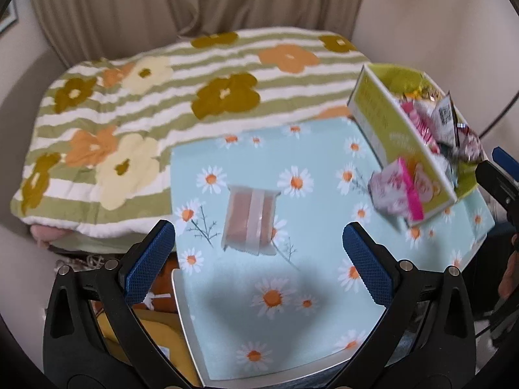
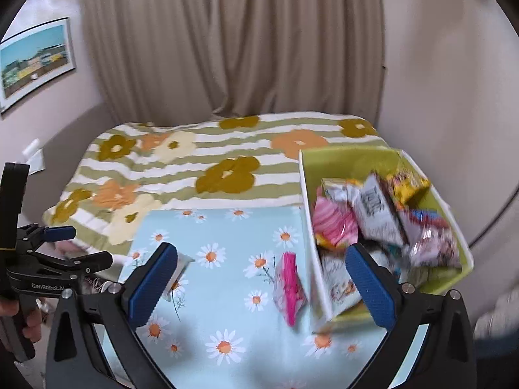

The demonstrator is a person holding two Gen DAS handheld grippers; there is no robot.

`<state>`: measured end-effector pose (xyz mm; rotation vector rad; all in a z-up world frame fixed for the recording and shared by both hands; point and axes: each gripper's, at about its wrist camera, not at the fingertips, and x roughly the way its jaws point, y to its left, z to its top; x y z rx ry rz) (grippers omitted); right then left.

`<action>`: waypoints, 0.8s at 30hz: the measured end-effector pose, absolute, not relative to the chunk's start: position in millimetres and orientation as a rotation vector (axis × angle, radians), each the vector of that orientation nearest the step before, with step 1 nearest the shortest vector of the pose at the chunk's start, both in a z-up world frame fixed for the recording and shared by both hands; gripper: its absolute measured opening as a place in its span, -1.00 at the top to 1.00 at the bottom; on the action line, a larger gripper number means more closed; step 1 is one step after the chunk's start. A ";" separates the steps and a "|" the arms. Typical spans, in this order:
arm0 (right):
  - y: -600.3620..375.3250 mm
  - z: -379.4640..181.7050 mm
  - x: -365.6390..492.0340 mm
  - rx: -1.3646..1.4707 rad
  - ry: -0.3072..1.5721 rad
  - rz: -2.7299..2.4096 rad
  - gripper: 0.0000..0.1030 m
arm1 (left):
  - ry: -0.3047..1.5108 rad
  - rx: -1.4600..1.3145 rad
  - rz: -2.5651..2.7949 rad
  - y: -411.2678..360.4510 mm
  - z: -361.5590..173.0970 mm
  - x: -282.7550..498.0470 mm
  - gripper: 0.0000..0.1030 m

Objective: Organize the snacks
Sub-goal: 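Move both tools back over the last snacks on the table, then grasp the translucent wrapped cake with left tool while right tool grasps the pink-white bag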

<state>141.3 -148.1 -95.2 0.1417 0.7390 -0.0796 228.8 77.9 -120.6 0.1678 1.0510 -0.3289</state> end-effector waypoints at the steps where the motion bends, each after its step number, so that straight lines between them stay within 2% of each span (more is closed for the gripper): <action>1: -142.4 -103.1 139.1 0.154 0.739 -0.108 -0.99 | 1.066 0.170 -0.342 81.0 -129.3 232.1 -0.99; 16: -124.9 -225.7 142.6 0.266 0.834 -0.327 -0.99 | 1.177 0.195 -0.426 80.9 -247.6 274.2 -0.98; 21: -125.1 -251.7 154.8 0.258 0.846 -0.388 -0.99 | 1.178 0.241 -0.428 75.1 -275.4 283.2 -0.76; 24: -125.5 -258.9 163.1 0.243 0.918 -0.408 -0.92 | 1.170 0.263 -0.418 73.2 -283.5 289.5 -0.65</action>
